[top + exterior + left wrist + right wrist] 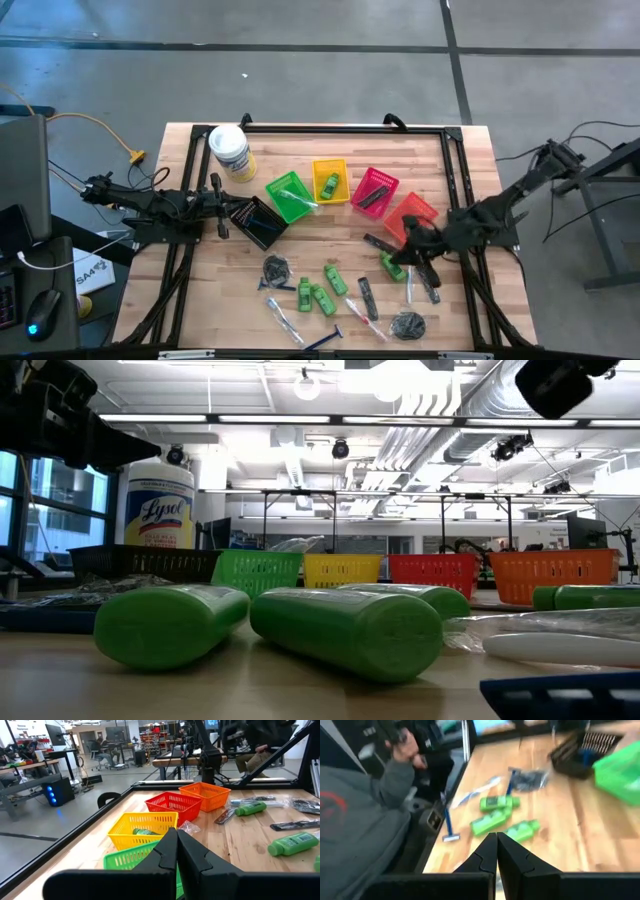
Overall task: Pick & Place Travel size toiletries
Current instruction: Put the black hairbrush into the orange bin
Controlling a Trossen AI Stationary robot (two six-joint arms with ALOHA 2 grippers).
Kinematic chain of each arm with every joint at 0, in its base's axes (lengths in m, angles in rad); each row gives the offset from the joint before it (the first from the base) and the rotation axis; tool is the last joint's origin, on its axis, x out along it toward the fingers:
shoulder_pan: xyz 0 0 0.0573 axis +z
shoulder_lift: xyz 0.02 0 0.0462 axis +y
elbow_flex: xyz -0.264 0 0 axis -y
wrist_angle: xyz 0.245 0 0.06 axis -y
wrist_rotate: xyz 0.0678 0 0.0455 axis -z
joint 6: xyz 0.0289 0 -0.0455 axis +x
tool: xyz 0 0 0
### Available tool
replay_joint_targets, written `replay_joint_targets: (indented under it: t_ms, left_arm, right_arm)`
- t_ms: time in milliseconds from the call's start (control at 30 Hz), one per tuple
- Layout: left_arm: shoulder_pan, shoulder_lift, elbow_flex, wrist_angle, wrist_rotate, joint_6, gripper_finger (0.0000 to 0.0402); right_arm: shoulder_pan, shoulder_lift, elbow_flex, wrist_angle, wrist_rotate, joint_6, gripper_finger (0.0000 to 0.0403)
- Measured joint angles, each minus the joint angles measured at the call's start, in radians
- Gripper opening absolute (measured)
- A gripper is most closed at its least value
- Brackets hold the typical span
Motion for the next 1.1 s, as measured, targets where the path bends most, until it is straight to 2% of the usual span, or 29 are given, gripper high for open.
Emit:
replay_joint_targets:
  t_ms: [367,533,867,1100]
  left_arm:
    - [0.000,0.000,0.000,0.000,0.000,-0.001,0.0000]
    - [0.000,0.000,0.000,0.000,0.000,-0.001,0.0000]
    - [0.000,0.000,0.000,0.000,0.000,-0.008,0.0000]
    - [0.000,0.000,0.000,-0.001,0.000,-0.009,0.0000]
  right_arm:
    - [0.158,0.183,0.128,-0.097,0.024,0.121,0.0003]
    - [0.206,0.238,0.145,-0.148,0.016,0.316,0.0003]
    - [0.317,0.373,0.145,-0.147,-0.116,0.715,0.0003]
    - [0.362,0.476,0.145,-0.146,-0.119,0.908,0.0004]
